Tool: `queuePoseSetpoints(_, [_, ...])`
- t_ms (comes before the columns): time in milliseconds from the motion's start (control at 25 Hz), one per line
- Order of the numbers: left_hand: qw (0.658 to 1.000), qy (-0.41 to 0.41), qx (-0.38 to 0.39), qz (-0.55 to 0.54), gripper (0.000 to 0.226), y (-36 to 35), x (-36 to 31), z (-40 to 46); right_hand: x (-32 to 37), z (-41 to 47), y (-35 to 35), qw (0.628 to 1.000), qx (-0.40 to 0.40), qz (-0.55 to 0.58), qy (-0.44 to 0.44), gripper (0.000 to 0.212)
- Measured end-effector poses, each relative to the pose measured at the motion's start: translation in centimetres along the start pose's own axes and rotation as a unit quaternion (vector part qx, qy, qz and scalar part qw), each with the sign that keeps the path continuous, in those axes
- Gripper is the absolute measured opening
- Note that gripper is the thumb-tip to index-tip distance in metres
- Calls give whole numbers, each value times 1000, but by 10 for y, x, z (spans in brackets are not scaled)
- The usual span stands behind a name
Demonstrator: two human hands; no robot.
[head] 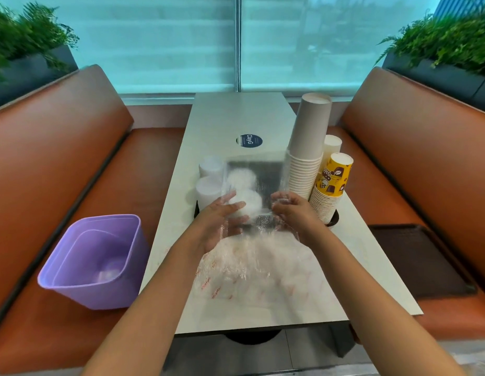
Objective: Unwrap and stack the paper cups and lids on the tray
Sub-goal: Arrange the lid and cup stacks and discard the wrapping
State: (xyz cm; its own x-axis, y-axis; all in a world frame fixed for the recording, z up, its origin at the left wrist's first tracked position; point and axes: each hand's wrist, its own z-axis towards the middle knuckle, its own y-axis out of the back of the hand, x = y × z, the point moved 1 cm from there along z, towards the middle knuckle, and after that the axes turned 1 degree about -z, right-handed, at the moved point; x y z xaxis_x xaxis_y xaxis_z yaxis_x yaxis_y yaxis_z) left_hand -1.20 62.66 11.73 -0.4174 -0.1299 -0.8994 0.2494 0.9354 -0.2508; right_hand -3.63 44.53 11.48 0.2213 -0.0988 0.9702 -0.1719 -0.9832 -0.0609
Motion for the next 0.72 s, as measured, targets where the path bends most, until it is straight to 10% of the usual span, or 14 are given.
queuePoseSetpoints(360, [983, 29, -32, -179, 18, 0, 4, 1, 1, -13, 5, 988, -13, -11, 151, 68])
queuePoseSetpoints(520, [973, 49, 65, -217, 26, 4, -2, -2, 14, -22, 6, 967, 19, -102, 233, 75])
queuePoseSetpoints(720, [993, -10, 63, -94, 55, -1, -4, -3, 13, -23, 13, 957, 3, -159, 243, 47])
